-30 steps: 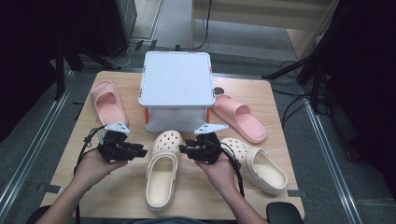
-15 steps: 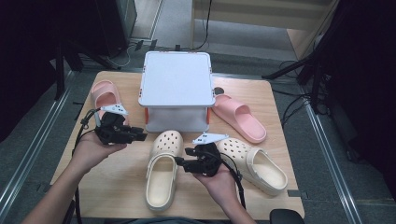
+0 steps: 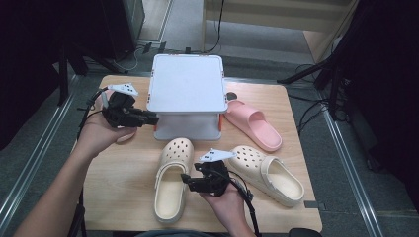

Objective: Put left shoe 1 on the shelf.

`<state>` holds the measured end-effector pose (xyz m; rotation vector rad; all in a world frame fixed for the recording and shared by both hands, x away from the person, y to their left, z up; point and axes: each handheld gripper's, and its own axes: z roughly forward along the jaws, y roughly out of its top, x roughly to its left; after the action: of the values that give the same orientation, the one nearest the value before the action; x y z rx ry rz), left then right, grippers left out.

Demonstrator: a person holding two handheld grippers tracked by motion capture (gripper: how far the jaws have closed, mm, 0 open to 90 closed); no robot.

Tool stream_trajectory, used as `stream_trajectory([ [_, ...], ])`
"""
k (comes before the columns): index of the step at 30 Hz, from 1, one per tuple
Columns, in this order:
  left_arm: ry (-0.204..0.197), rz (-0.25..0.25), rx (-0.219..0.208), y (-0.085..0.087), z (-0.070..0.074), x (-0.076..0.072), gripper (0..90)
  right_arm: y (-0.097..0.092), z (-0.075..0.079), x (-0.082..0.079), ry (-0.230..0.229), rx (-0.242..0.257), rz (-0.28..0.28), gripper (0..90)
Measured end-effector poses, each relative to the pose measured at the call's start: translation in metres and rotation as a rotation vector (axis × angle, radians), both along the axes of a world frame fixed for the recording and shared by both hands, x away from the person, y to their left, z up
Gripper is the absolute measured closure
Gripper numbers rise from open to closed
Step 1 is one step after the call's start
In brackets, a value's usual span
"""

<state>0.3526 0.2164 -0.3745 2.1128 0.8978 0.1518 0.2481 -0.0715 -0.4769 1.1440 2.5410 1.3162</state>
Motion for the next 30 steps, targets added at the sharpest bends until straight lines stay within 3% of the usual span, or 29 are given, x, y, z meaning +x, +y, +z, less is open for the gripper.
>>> stream_trajectory([
  [3,-0.003,0.012,-0.014,0.002,0.005,0.011,76.4,0.003,-0.005,-0.003,0.013,-0.005,0.003,40.4],
  [10,0.002,0.061,0.013,0.004,0.005,0.031,80.4,0.016,-0.015,-0.003,0.005,-0.063,0.012,40.8],
  [12,0.007,0.056,0.023,0.003,0.002,0.034,80.3,0.019,-0.019,-0.001,-0.011,-0.088,-0.001,40.4],
  [13,0.007,0.059,0.035,0.003,0.000,0.035,80.2,0.020,-0.022,0.000,0.002,-0.078,-0.006,40.3],
  [15,0.002,0.061,0.019,0.004,-0.002,0.035,79.6,0.023,-0.025,0.002,0.018,-0.070,-0.016,40.3],
  [19,-0.033,0.070,0.040,0.001,-0.002,0.032,79.7,0.028,-0.030,0.005,0.011,-0.085,-0.034,39.7],
  [30,-0.049,0.061,0.029,0.001,-0.004,0.033,81.6,0.022,-0.021,0.018,0.065,-0.075,-0.076,72.2],
])
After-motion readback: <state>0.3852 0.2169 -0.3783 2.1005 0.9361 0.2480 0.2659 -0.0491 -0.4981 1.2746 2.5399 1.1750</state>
